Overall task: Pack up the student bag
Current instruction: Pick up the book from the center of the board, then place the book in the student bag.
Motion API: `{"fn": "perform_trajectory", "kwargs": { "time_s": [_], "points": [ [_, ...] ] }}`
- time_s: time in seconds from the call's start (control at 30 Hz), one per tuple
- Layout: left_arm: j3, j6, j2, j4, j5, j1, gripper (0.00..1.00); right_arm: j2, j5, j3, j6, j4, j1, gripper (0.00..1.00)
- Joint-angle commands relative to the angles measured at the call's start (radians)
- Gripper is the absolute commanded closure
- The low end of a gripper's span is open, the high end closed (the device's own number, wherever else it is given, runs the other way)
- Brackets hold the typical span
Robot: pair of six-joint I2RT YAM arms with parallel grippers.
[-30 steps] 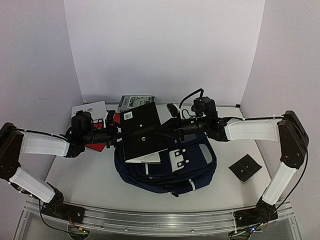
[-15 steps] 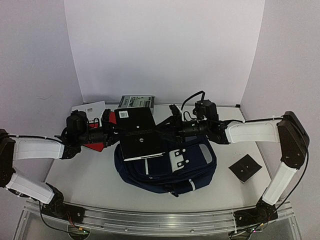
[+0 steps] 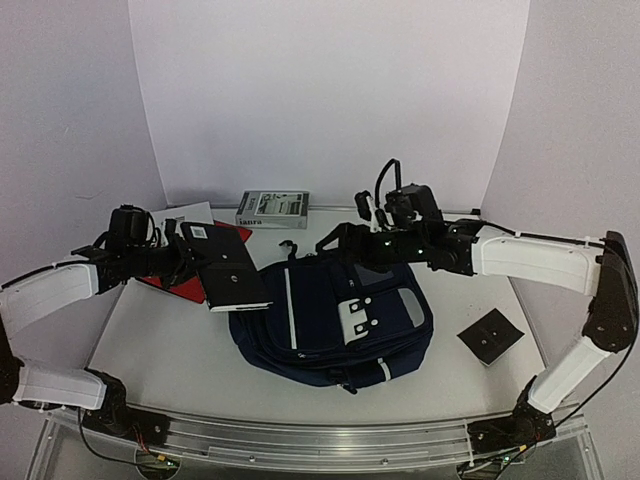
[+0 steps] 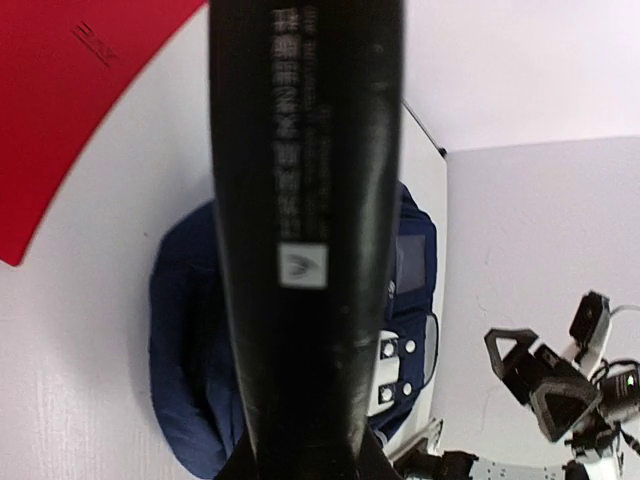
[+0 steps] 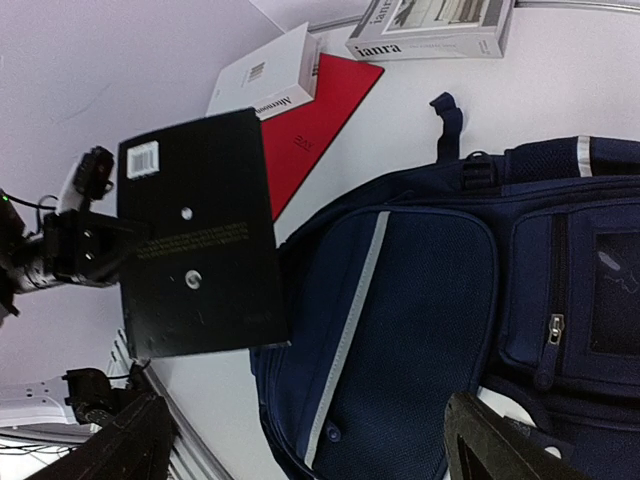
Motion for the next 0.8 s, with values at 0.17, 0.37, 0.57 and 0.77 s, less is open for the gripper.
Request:
{"fn": "perform_trajectory", "kwargs": {
  "time_s": [0.17,0.37,0.57,0.77],
  "points": [
    [0.200,0.221,-0.056,-0.319,-0.212,0.153,1.00,0.203,0.489,0.239,-0.021,-0.291,0.223,0.08],
    [0.192,0.226,-0.075,-0.338,-0.243,0.159,1.00,0.414,0.623,0.459,-0.010,-0.424,0.333,0.09],
    [0.165,0.227,-0.095,-0.326,-0.214,0.159,1.00,0.544,0.582,0.562,-0.031,-0.431,0.351,0.13],
    [0.138,0.221,-0.107,-0.312,-0.193,0.159,1.00,0.662,0.596,0.657,-0.045,-0.490,0.362,0.12]
  ]
}}
